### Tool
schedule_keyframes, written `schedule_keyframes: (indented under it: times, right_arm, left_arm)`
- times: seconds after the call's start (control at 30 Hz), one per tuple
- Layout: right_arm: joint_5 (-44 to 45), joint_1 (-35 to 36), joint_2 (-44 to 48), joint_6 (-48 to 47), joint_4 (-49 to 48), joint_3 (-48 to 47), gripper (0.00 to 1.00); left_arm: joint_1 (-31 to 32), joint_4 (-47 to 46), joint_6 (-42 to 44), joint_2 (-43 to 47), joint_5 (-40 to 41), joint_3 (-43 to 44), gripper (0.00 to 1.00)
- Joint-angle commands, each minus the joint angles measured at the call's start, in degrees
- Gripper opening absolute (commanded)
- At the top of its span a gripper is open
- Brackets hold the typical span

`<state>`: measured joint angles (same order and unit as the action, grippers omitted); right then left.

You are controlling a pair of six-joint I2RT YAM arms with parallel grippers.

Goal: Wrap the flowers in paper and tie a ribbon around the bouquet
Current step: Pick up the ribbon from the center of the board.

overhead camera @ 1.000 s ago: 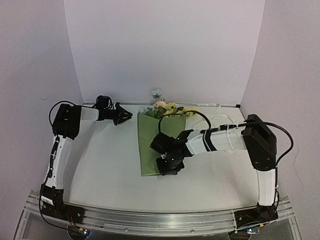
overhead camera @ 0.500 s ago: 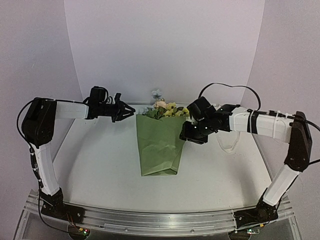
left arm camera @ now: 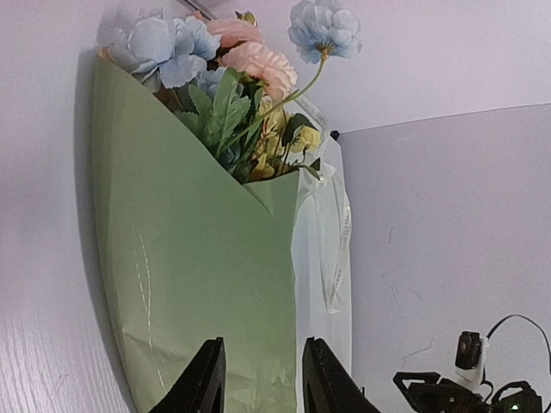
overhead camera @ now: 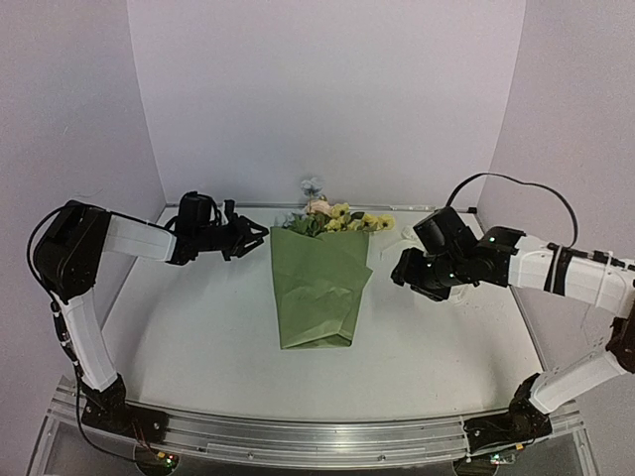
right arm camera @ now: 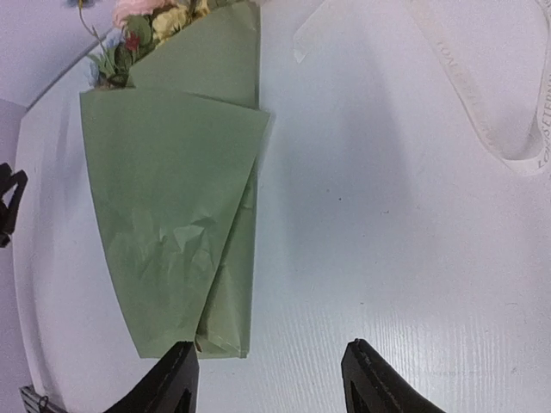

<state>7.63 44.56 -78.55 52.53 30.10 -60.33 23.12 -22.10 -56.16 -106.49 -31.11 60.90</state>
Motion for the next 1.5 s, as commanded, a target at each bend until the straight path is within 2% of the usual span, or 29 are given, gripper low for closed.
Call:
schedule_keyframes:
  times: [0.0, 0.27, 0.43, 1.0, 1.23, 1.47]
  right_arm:
    - [4.9, -0.2, 4.2, 3.7, 0.9, 2.0, 0.65]
    - [6.5, -0.7, 5.8, 4.3, 1.2, 4.2, 0.8]
    - [7.1, -1.6, 3.2, 6.1, 1.2, 3.7, 0.98]
    - [17.7, -9.9, 7.3, 22.1, 0.9, 16.9, 0.98]
    - [12.0, -17.8, -2.1, 18.7, -5.0, 12.9, 0.96]
    - [3.2, -24.8, -15.2, 15.4, -12.1, 7.8, 0.85]
  left_arm:
    - [0.5, -3.6, -0.2, -2.5, 4.0, 4.0, 0.33]
    - [0.5, -3.2, 0.4, -2.3, 4.6, 4.2, 0.38]
    - [0.5, -0.1, 3.0, 0.5, 5.2, 3.2, 0.42]
    - [0.5, 7.5, 7.6, 11.6, 5.0, -2.1, 0.45]
    - [0.5, 8.8, 7.9, 13.5, 4.1, -3.4, 0.45]
    - [0.5, 8.5, 7.1, 15.0, 2.9, -4.7, 0.45]
